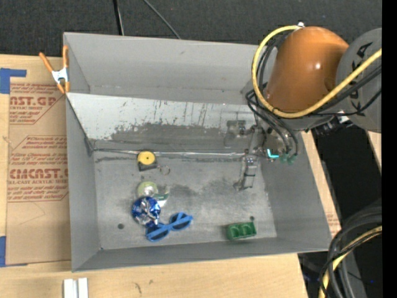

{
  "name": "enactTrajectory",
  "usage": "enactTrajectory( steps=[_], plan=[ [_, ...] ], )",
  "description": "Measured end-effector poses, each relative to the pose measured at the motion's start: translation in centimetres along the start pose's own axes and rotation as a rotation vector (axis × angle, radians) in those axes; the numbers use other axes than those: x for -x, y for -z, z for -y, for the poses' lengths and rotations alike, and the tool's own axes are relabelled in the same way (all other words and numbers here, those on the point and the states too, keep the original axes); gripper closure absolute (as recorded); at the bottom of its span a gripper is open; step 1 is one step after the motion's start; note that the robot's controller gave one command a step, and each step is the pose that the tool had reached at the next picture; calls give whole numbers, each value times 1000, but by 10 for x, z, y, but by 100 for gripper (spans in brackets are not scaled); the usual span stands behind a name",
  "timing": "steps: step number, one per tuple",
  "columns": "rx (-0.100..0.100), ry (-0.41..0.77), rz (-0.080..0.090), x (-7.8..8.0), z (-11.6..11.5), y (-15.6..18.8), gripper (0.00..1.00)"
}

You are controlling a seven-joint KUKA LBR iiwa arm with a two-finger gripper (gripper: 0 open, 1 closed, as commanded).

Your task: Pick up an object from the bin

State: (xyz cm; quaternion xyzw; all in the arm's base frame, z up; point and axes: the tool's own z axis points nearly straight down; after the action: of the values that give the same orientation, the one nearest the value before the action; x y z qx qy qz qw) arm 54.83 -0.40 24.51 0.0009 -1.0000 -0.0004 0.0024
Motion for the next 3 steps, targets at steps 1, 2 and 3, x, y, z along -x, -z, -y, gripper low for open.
enactTrajectory(
  steps=[1,2,3],
  plan=[
    [0,30,-4,-52,32,-164,0],
    [-4,277,6,-36,98,-162,0],
    [3,292,3,-45,47,-177,0]
  ],
)
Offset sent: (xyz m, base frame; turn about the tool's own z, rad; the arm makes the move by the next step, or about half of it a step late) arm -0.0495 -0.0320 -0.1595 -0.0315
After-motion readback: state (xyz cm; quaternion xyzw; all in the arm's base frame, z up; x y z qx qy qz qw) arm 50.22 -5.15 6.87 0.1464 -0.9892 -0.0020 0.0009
